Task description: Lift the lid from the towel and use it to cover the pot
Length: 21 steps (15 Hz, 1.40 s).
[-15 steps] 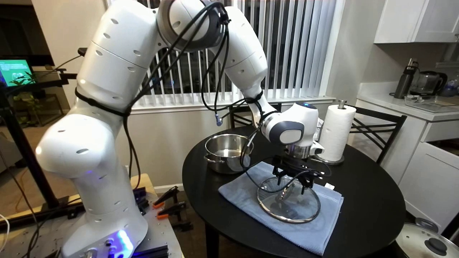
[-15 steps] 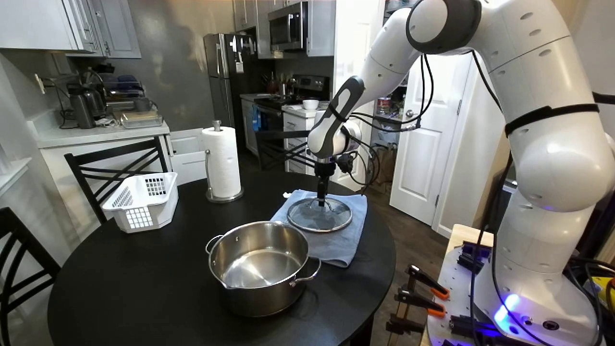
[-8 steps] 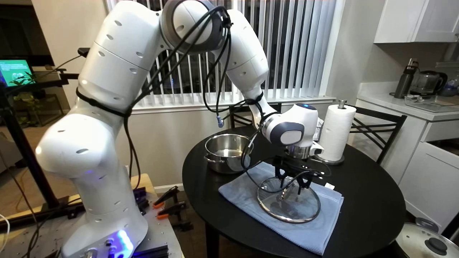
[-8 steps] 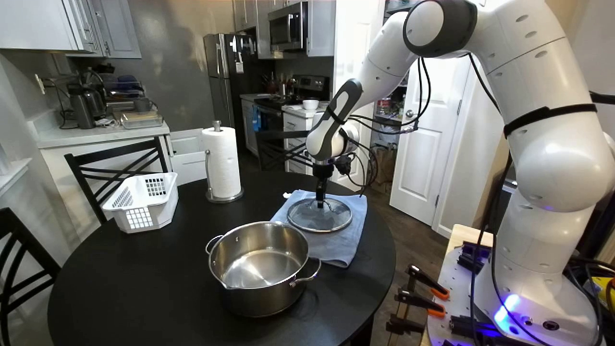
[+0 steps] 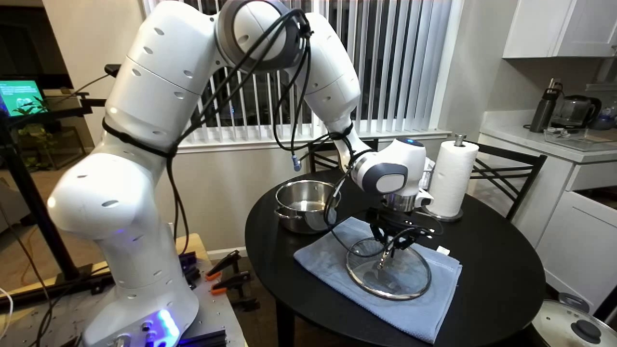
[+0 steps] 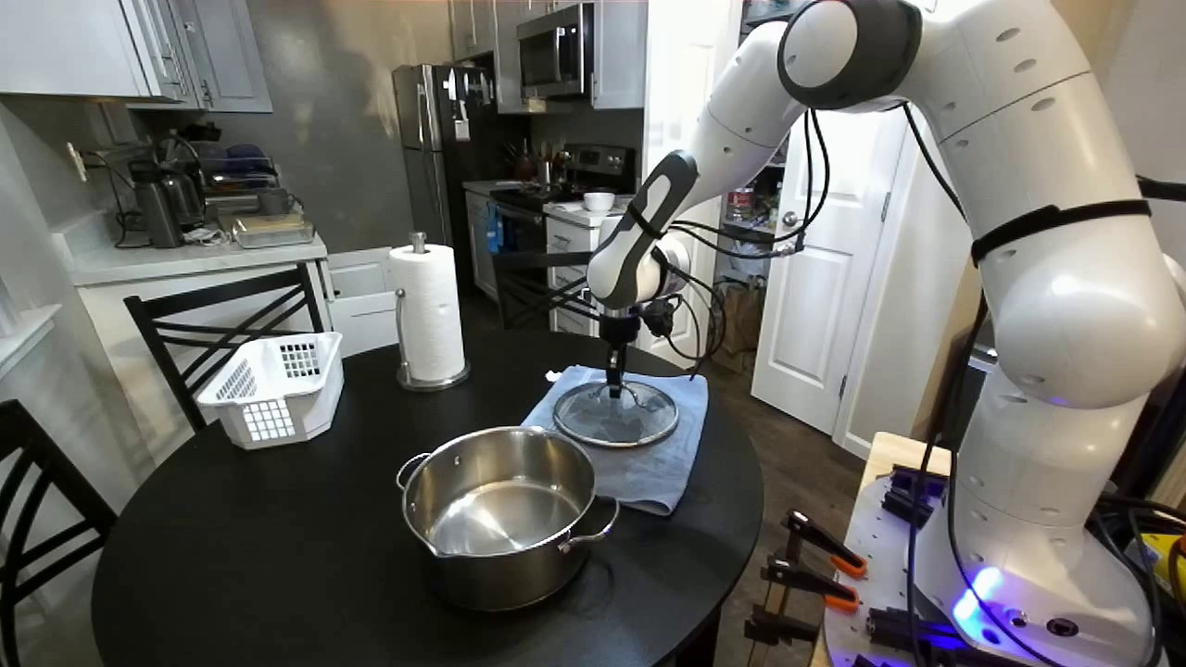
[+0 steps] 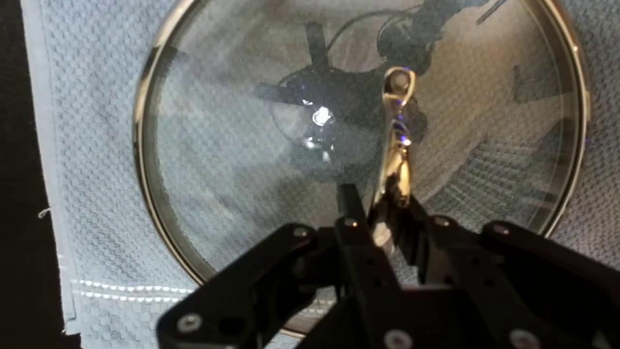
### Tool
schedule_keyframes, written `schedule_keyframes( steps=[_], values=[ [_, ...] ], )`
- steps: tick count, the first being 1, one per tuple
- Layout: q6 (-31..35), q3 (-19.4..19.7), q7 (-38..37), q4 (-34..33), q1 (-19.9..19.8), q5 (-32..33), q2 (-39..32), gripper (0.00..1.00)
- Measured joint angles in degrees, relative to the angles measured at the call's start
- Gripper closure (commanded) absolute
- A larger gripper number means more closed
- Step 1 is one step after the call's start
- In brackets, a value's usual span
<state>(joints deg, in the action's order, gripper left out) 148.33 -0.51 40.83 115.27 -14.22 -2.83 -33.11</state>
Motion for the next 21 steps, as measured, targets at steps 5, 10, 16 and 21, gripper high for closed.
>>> schedule_keyframes(
  steps=[5,10,16,21],
  values=[
    [4.9,-0.1,-0.2,1.2,-0.3,-0.1,0.3,0.98],
    [12.0,-2.7,-0.3,7.6,-3.2,-0.9,6.4,0.98],
    [11.5,-1.6,-2.1,13.9,-0.2,3.1,14.9,0.98],
    [7.9,-0.4,-5.8,17.4,5.8,10.4,21.3,0.98]
  ],
)
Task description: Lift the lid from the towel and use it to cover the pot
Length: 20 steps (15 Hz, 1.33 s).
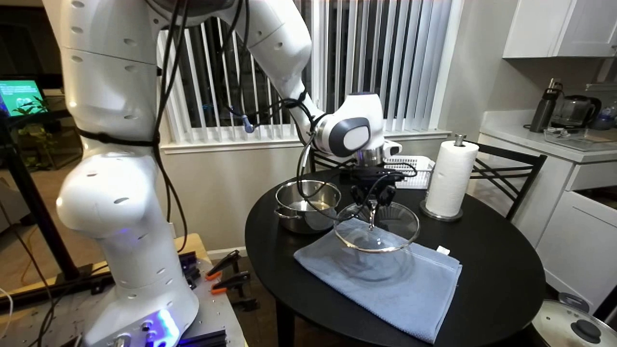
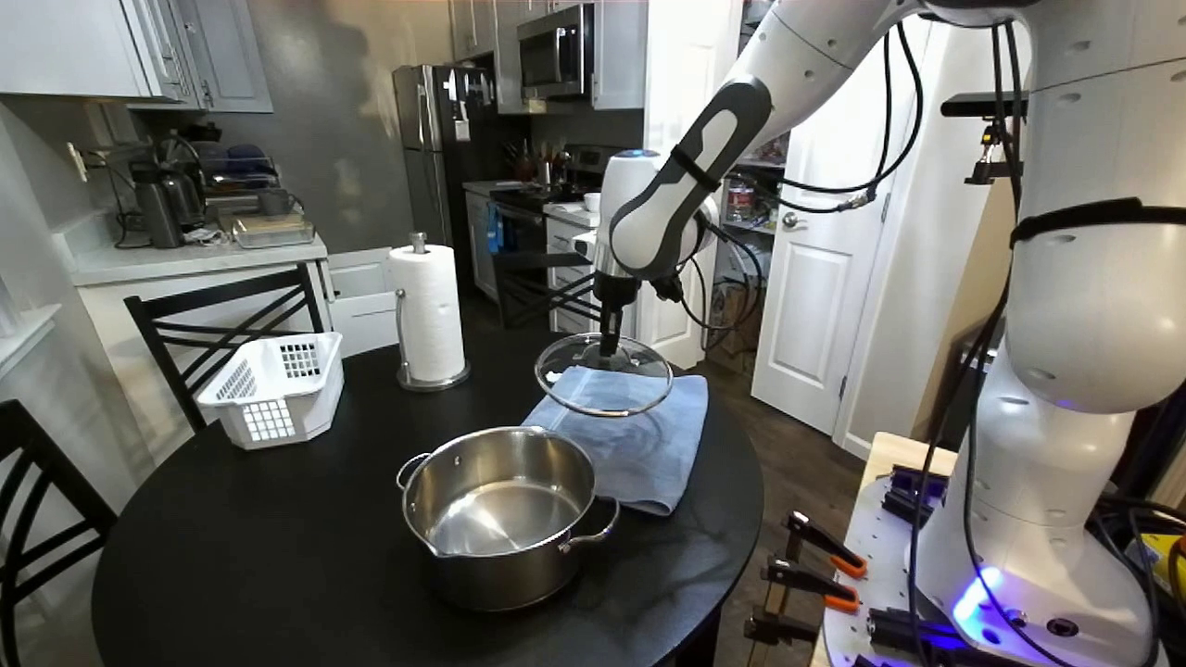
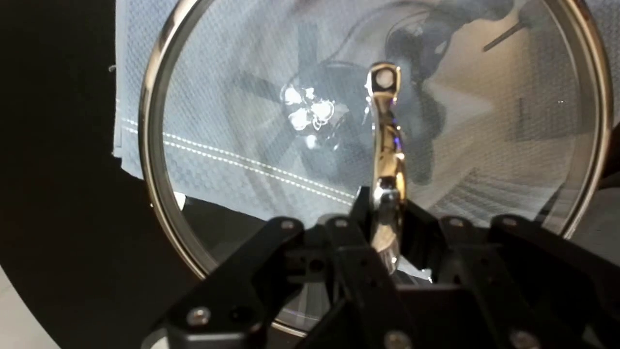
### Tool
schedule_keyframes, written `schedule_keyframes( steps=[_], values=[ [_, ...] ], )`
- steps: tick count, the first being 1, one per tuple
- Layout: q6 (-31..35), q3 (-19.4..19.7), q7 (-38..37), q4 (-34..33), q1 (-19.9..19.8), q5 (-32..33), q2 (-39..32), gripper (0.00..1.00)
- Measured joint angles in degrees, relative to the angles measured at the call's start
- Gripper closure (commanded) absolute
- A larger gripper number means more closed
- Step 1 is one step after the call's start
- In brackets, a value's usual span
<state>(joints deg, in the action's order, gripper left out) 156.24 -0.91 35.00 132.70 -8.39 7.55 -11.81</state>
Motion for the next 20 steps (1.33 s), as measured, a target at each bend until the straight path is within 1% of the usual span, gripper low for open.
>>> schedule_keyframes(
  steps=[5,8,11,16,20],
  values=[
    [-8.0,-0.8,-0.3,1.9,5.6,3.5,7.8,0.98],
    [-12.1,-1.8,-0.3,1.9,8.5,4.4,9.9,0.98],
    [-14.8,-3.2,-0.1,1.9,11.0,4.4,9.8,0.98],
    [-14.8,-6.2,1.8,1.7,14.2,3.3,8.1,0.98],
    [-14.8,-8.7,2.7,0.6,16.2,1.8,5.4,0.98]
  ],
)
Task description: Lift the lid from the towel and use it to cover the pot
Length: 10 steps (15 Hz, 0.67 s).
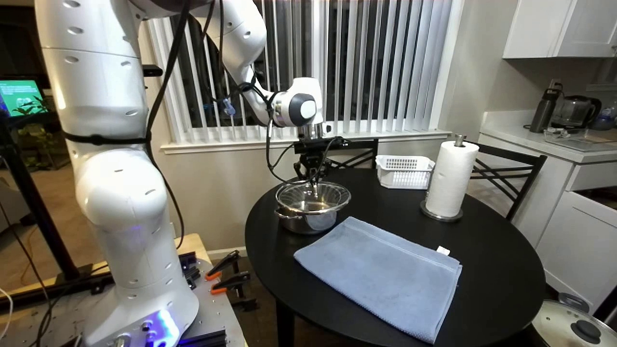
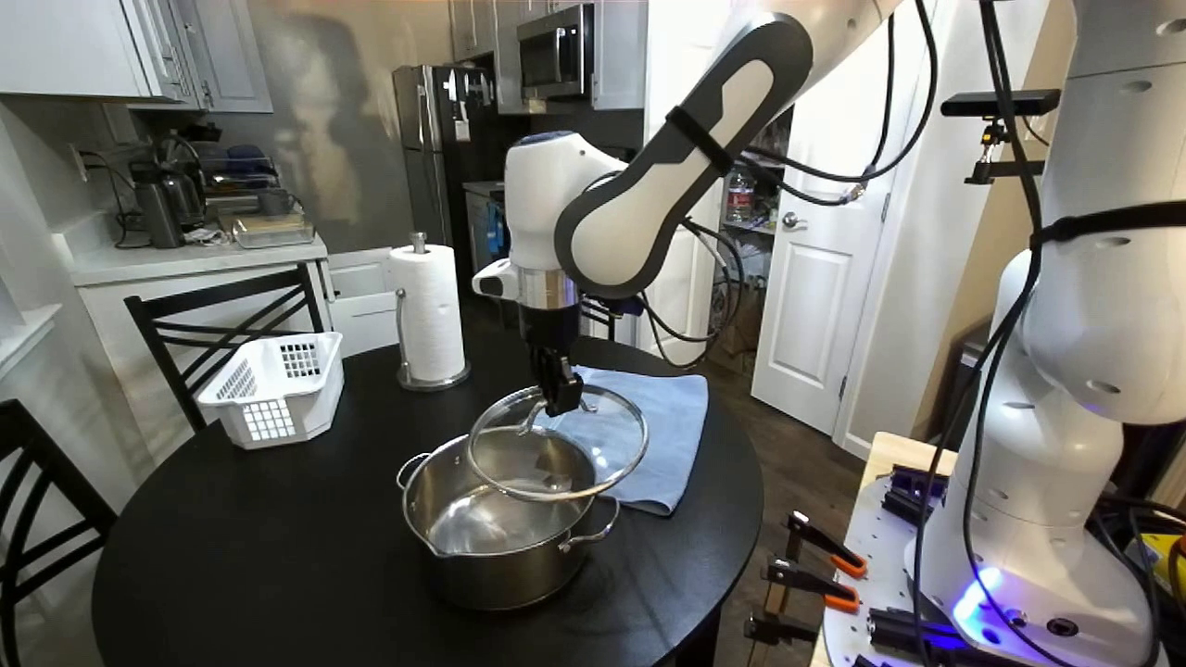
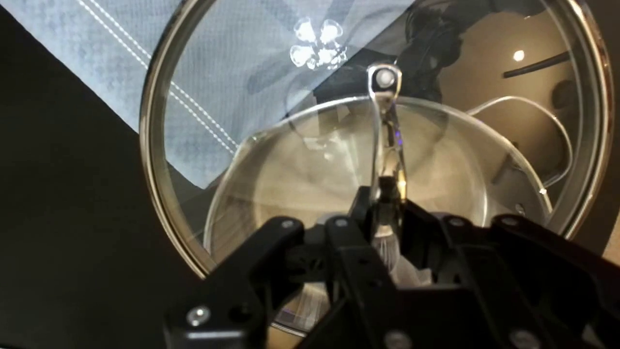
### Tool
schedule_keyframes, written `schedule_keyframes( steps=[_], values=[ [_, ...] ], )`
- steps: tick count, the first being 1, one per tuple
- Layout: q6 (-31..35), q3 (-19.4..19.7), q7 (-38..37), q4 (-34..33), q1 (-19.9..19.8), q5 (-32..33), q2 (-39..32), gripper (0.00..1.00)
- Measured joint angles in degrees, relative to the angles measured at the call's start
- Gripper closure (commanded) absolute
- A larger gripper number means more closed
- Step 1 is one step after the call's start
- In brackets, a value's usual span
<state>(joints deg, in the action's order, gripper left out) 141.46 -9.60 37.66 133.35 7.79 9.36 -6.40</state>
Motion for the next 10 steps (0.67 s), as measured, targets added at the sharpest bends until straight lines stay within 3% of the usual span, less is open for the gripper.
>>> schedule_keyframes(
  steps=[10],
  values=[
    [2.3,-5.0,0.0,-5.7,1.7,0.0,-6.8,0.98]
  ],
)
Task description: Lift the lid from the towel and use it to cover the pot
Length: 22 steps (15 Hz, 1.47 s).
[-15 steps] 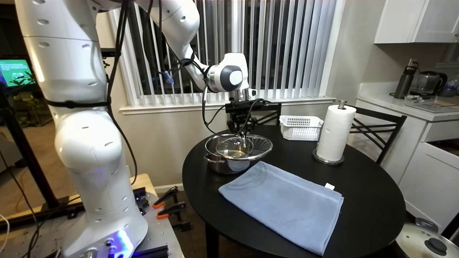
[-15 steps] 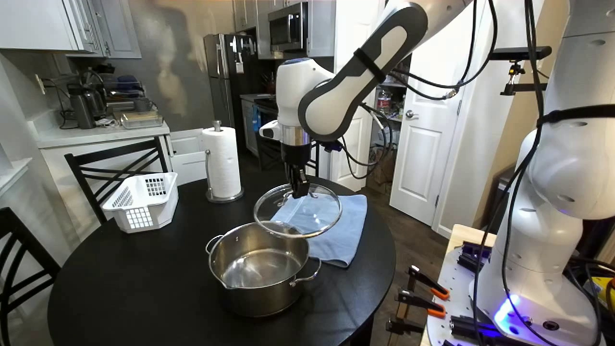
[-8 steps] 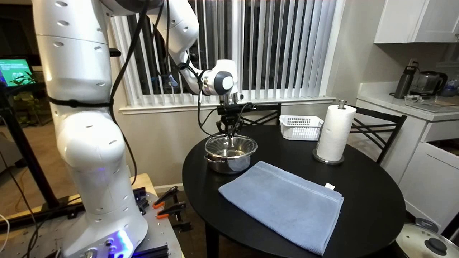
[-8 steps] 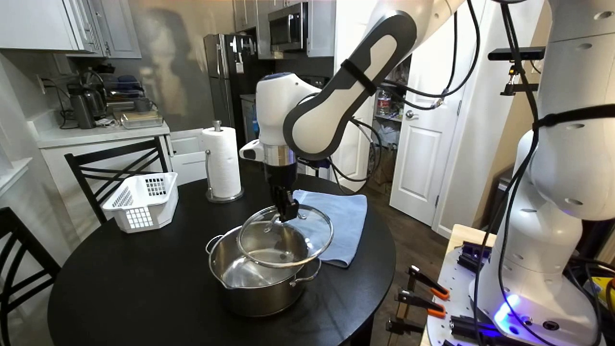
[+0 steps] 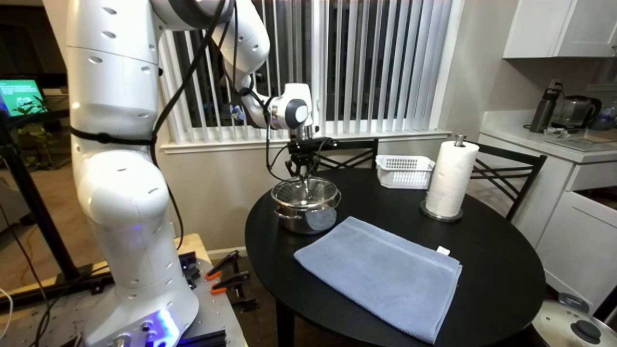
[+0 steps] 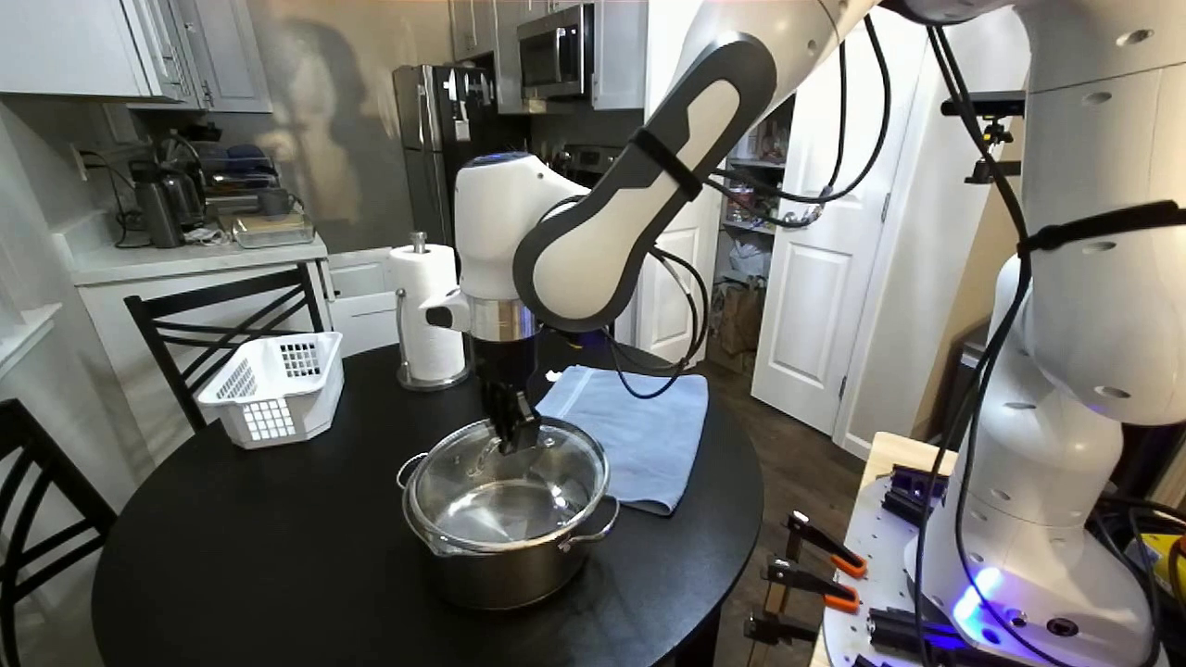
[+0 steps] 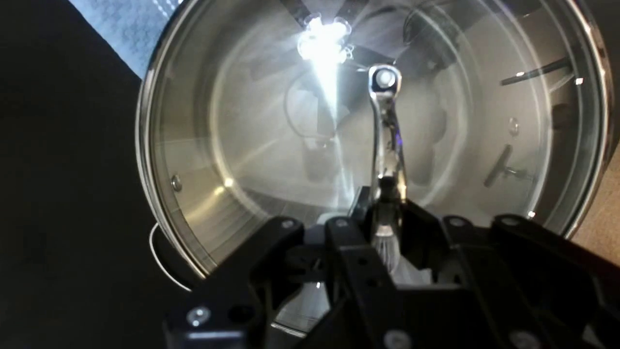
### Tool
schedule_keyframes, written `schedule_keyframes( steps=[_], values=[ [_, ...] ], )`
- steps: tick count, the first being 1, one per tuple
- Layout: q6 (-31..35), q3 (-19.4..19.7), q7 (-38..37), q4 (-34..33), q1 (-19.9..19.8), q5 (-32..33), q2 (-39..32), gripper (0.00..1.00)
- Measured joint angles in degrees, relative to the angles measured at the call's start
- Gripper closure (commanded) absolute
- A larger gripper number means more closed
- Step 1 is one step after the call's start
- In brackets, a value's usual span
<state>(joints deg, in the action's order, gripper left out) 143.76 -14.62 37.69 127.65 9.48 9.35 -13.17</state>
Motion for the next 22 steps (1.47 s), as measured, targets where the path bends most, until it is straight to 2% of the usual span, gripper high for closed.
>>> schedule_keyframes(
  steps=[9,15,22],
  values=[
    [2.5,0.5,0.0,-3.3,-1.0,0.0,-2.4,0.98],
    [-1.8,1.7,0.0,-4.0,-1.1,0.1,-3.6,0.98],
    [-2.4,1.6,0.1,-4.2,-1.1,0.0,-3.7,0.98]
  ],
)
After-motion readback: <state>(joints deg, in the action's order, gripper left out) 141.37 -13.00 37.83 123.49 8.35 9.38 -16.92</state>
